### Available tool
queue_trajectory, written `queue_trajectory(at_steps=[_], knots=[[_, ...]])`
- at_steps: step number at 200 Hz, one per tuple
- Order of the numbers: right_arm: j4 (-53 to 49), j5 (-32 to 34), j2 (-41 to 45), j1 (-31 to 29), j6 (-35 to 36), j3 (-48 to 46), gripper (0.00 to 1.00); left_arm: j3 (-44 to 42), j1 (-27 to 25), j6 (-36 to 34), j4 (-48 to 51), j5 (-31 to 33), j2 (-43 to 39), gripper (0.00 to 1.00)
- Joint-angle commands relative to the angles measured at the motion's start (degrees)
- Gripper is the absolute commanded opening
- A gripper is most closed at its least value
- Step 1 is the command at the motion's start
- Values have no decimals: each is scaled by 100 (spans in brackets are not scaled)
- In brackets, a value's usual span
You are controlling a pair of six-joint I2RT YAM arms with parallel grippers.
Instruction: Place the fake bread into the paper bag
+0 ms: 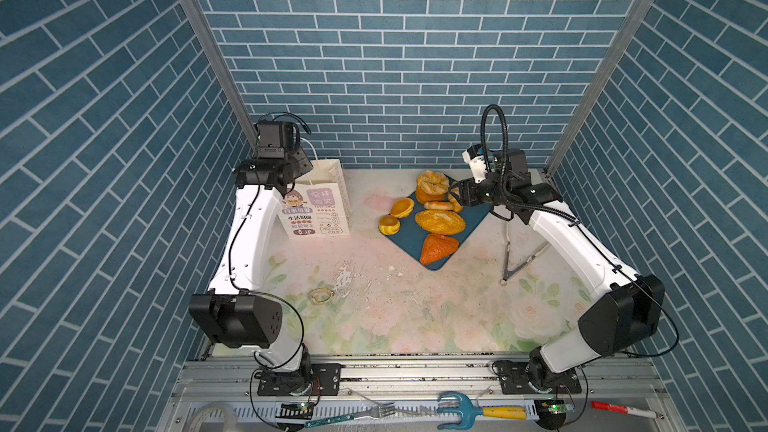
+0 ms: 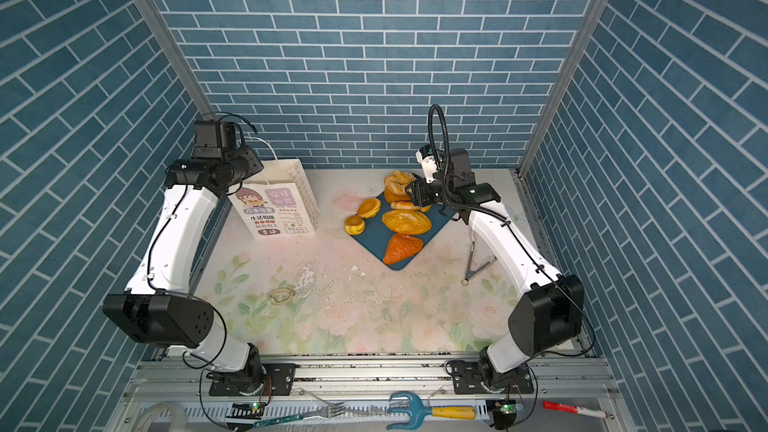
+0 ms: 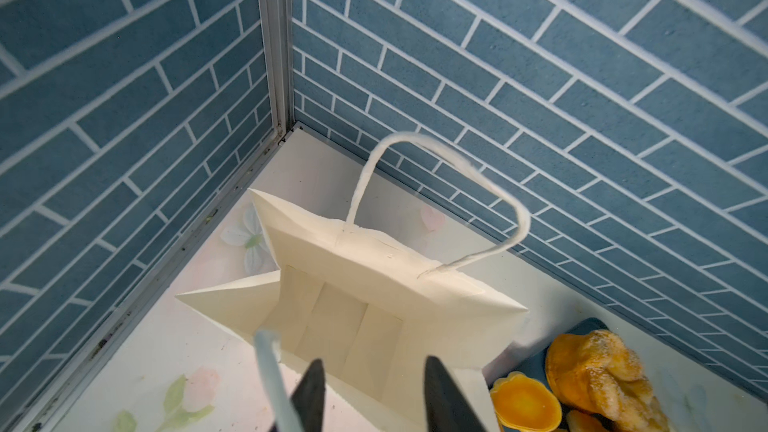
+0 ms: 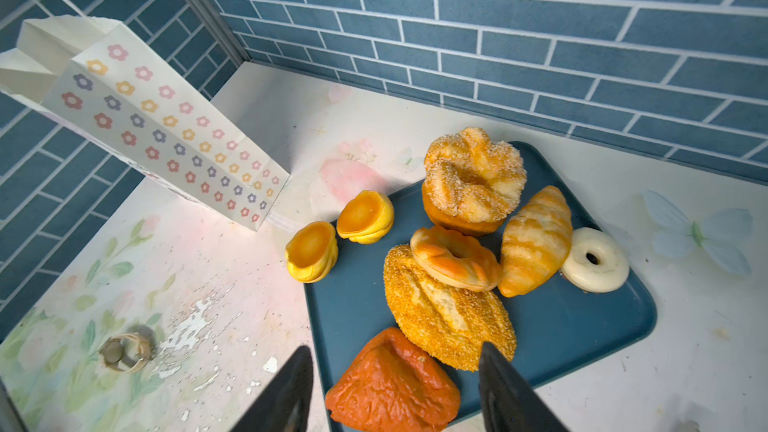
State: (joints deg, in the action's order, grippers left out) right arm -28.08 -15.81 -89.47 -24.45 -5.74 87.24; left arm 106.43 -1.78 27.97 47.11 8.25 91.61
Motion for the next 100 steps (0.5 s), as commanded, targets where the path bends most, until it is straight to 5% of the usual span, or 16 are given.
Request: queue_trajectory(at_steps=[1,50,100], knots=[[-378,-308,-205,-105,40,448,63,224,-15,-98,256,-144,23,25],[-821,-616,-993,-398,16,1960,63,536,69,-630,524,-999,40,1],[-1149,-618,-1915,-869,-367,3666,64,956,125,-1151,445,-1991,171,0]])
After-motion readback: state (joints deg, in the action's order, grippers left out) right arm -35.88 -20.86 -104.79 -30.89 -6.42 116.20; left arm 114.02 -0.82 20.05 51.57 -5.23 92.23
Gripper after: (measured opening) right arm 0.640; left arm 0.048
